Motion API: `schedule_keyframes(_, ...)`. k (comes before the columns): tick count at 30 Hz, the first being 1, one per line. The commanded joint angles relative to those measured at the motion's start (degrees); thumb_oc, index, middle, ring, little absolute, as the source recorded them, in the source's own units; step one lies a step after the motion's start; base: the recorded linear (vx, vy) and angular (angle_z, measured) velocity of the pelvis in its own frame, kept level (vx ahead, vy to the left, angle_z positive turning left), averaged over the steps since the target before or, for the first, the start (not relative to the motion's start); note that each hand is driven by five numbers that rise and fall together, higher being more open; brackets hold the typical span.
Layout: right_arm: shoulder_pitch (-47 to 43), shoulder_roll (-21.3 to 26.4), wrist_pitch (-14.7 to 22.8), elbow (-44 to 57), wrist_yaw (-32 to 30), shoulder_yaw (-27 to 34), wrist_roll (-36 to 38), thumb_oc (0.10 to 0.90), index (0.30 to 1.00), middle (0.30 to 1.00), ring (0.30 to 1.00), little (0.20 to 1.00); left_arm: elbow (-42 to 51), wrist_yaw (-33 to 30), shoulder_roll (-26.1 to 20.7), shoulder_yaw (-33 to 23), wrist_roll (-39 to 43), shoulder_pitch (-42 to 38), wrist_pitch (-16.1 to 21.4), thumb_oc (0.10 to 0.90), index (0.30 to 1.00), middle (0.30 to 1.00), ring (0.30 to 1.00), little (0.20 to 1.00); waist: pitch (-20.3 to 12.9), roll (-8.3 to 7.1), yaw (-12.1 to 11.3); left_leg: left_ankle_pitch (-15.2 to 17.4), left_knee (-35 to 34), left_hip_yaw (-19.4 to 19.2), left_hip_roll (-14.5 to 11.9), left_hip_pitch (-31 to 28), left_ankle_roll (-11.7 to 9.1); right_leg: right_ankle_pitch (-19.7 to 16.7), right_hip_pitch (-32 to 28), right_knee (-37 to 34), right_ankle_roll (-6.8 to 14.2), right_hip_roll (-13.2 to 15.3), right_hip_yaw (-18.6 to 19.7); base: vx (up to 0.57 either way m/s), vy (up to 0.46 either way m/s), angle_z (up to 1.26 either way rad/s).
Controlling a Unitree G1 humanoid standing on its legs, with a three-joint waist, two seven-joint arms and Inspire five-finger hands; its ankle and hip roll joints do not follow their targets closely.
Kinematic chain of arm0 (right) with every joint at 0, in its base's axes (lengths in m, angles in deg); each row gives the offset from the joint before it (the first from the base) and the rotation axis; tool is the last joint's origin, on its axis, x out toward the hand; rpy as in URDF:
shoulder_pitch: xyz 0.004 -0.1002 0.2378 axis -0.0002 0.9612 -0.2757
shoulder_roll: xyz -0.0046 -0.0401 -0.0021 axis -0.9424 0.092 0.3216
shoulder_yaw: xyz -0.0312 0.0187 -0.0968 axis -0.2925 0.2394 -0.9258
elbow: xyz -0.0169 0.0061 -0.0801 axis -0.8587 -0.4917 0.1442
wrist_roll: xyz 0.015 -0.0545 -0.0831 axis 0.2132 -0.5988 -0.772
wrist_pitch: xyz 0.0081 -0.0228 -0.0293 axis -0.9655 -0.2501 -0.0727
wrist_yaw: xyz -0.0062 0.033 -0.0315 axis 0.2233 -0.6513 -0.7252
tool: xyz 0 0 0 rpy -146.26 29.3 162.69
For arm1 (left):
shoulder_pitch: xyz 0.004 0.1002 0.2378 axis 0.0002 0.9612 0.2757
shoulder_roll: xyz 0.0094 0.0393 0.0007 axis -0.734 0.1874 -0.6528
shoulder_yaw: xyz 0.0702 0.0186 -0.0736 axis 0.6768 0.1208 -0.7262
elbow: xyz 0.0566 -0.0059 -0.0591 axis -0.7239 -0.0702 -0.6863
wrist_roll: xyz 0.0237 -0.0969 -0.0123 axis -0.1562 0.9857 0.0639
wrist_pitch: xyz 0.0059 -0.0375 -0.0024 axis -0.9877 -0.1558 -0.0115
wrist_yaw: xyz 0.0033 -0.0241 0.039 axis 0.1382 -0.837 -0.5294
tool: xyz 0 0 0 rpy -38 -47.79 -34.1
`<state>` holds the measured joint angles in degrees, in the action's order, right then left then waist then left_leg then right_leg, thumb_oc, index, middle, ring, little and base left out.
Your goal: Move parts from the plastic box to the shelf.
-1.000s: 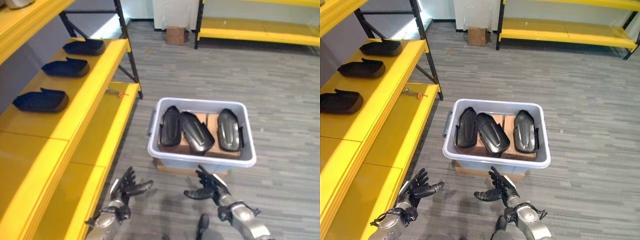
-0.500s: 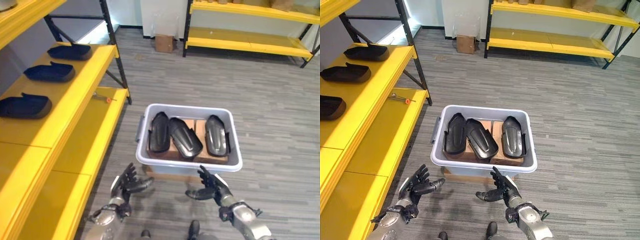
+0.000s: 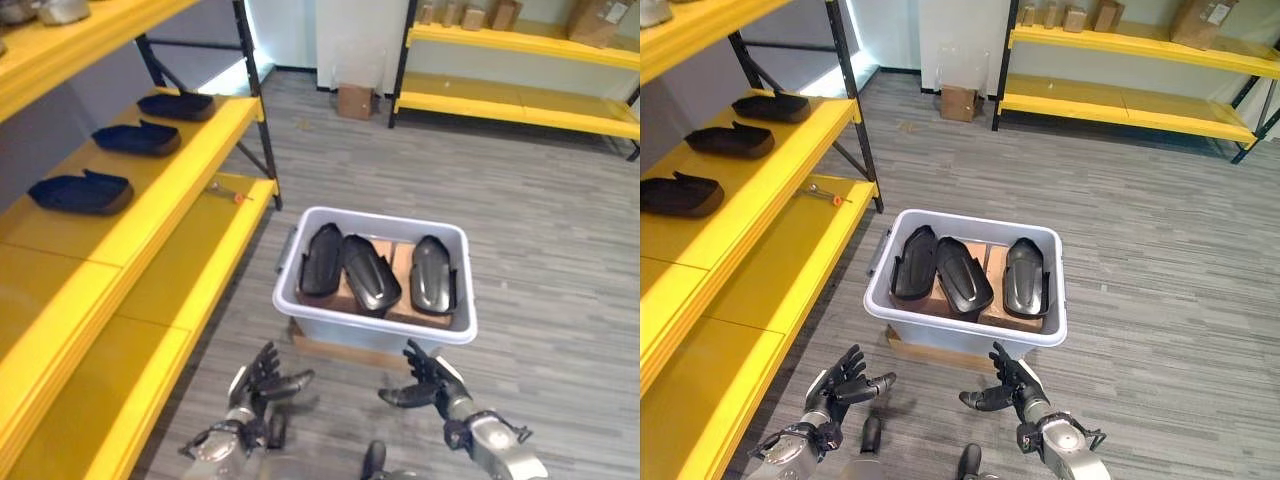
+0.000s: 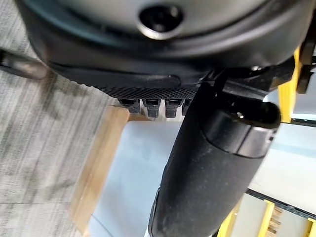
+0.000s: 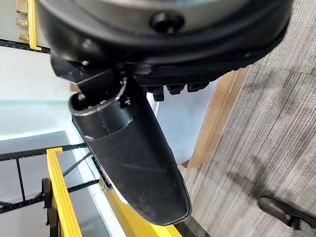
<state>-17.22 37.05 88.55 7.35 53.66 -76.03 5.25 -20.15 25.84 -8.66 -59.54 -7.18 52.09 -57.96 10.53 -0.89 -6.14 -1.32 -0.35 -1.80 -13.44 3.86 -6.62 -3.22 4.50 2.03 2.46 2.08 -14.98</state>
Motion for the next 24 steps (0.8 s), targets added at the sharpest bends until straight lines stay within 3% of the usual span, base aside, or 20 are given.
schedule_keyframes(1,-0.03,-0.15,4.75,6.13,1.0,1.32,1.2,0.9,1.0,1.0,1.0,1.0,5.52,1.99,-2.1,-2.38,-0.68,-3.42,4.15,0.9,1.0,1.0,1.0,1.0,-2.25,-0.05,0.96,-4.43,4.23,-1.44,1.37,2.92,1.23,7.01,-5.86,3.12,2.21,5.77,-2.06,0.13,0.177,-0.63)
schedule_keyframes(3,0.58,-0.54,4.54,6.41,1.14,1.61,0.71,0.9,1.0,1.0,1.0,1.0,5.78,2.18,-2.72,-2.33,-1.19,-3.28,3.9,0.9,1.0,1.0,1.0,1.0,-2.69,-0.27,1.07,-2.8,4.71,-2.92,2.42,1.88,2.0,6.75,-6.36,3.46,3.15,7.32,-1.58,0.13,0.203,-0.57)
schedule_keyframes(13,1.83,-0.17,4.89,10.04,1.2,3.2,-0.44,0.9,1.0,1.0,1.0,1.0,6.55,2.12,-3.65,-3.03,-1.68,-2.43,3.84,0.9,1.0,1.0,1.0,1.0,-2.6,-0.35,1.26,-0.81,4.12,-5.14,4.77,0.8,3.82,5.1,-5.17,4.42,5.27,10.21,-1.74,0.05,0.106,0.0)
schedule_keyframes(24,4.23,2.15,6.86,18.72,0.72,8.8,-1.02,0.9,1.0,1.0,1.0,1.0,9.18,3.0,-4.61,-4.22,-2.73,-0.82,3.95,0.9,1.0,1.0,1.0,1.0,-2.46,-0.53,0.78,-1.19,2.84,-4.39,5.59,1.66,3.97,4.1,-5.06,2.83,6.2,10.73,-4.08,0.03,0.017,0.04)
